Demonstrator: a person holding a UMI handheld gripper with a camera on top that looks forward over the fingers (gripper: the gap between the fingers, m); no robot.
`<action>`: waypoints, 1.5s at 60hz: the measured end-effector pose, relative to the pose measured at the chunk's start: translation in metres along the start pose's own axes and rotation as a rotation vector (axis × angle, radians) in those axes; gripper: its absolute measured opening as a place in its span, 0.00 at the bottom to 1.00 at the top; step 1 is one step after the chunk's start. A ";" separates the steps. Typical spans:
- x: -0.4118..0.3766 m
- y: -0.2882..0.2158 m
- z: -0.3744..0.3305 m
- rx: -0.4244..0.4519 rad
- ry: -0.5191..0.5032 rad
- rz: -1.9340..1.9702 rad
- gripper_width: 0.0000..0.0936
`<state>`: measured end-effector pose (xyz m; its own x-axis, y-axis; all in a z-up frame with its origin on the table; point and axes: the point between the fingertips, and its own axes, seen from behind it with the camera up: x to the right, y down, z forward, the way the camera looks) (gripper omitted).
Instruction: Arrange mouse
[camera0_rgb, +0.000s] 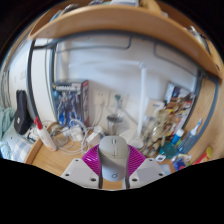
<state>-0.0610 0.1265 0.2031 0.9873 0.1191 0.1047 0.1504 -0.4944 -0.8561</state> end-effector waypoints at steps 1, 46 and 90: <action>0.010 -0.008 -0.008 0.017 0.004 0.003 0.33; 0.169 0.229 0.071 -0.273 0.008 0.109 0.33; 0.160 0.122 -0.028 -0.215 0.066 0.091 0.93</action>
<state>0.1167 0.0612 0.1294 0.9974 0.0131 0.0708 0.0612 -0.6732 -0.7369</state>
